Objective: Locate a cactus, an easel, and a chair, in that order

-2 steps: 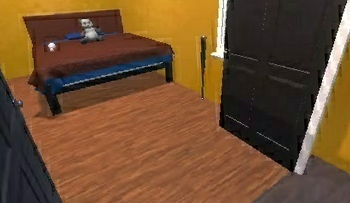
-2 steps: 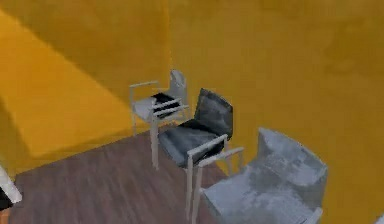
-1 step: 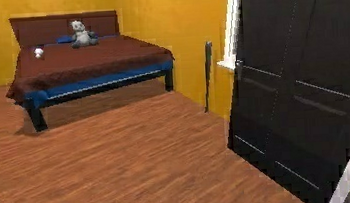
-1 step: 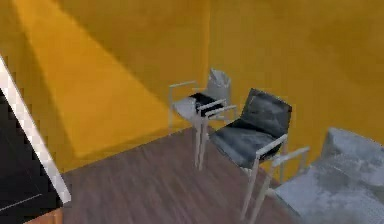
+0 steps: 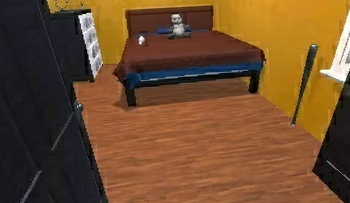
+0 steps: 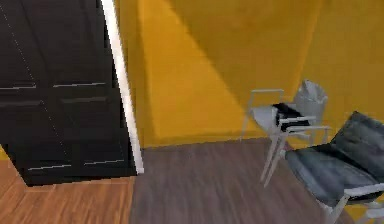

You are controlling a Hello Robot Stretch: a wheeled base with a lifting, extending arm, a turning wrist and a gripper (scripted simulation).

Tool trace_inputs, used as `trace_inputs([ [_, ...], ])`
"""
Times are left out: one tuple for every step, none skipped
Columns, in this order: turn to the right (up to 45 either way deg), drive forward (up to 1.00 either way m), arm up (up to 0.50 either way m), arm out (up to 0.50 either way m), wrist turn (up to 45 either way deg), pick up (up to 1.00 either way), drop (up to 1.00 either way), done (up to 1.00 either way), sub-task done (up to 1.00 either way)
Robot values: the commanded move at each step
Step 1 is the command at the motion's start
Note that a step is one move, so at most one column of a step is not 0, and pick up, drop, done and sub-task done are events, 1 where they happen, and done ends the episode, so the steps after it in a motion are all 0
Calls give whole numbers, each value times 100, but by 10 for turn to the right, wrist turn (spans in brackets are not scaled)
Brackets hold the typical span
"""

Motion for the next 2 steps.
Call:
trace_inputs([
  [0, 100, 0, 0, 0, 0, 0, 0, 0],
  [-30, 0, 0, 0, 0, 0, 0, 0, 0],
])
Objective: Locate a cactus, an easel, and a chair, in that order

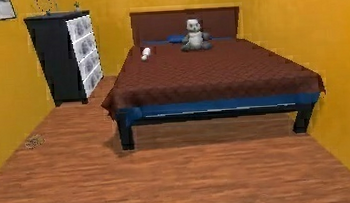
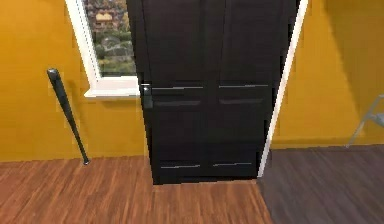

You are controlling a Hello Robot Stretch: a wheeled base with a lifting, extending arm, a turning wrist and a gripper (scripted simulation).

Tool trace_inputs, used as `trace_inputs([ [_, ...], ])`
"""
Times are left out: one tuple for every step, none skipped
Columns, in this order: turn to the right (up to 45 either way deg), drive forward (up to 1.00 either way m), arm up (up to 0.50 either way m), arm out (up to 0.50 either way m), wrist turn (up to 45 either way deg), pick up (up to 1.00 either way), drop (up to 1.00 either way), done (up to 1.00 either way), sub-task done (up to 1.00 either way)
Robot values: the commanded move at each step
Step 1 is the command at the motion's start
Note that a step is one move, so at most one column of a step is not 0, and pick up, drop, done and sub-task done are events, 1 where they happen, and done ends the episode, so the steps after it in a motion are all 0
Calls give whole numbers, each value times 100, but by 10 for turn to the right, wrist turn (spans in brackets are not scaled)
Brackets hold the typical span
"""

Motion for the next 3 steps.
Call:
trace_inputs([
  [0, 35, 0, 0, 0, 0, 0, 0, 0],
  [-450, 0, 0, 0, 0, 0, 0, 0, 0],
  [-270, 0, 0, 0, 0, 0, 0, 0, 0],
])
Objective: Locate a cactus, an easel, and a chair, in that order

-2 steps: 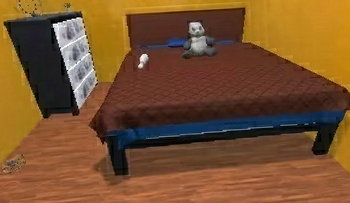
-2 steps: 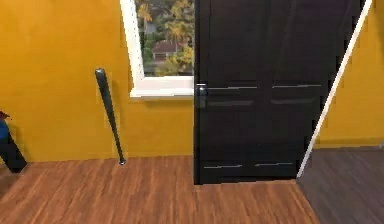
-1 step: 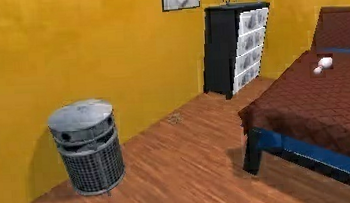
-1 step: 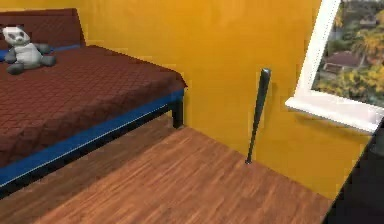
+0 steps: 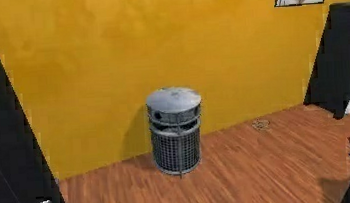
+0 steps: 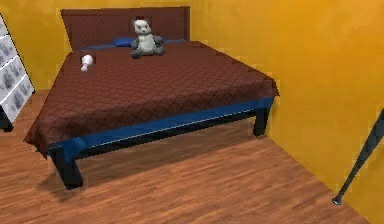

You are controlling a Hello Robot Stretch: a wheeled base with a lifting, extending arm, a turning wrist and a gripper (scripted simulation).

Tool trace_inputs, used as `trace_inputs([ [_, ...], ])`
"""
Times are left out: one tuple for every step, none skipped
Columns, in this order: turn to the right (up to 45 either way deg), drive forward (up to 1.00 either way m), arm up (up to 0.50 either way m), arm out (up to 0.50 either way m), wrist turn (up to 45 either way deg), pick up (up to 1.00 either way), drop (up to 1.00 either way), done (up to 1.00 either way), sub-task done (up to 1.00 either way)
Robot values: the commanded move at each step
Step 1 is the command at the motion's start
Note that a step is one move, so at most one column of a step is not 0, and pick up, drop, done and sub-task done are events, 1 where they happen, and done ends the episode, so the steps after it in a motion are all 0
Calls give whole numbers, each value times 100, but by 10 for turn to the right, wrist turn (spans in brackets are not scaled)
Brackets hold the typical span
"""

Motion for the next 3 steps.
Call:
trace_inputs([
  [0, 60, 0, 0, 0, 0, 0, 0, 0],
  [-450, 0, 0, 0, 0, 0, 0, 0, 0],
  [-240, 0, 0, 0, 0, 0, 0, 0, 0],
])
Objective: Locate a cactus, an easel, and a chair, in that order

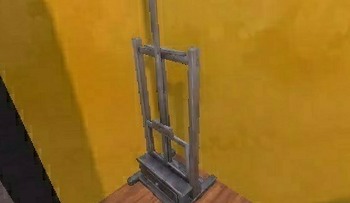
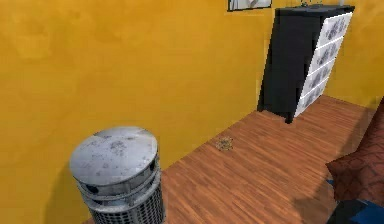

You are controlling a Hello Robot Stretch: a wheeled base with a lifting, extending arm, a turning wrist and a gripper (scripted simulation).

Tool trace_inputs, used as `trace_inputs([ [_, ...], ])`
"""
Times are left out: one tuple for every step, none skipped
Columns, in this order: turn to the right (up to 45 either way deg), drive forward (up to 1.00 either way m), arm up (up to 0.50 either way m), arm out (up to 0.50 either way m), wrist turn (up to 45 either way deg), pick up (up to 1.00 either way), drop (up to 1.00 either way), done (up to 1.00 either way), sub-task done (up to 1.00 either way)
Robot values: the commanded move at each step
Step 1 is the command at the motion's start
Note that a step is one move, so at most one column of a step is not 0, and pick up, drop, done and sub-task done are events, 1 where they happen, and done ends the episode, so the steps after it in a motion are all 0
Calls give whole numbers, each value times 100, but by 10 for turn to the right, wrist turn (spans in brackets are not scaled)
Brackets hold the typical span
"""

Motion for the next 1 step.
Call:
trace_inputs([
  [0, 0, 0, 0, 0, 0, 0, 0, 100],
])
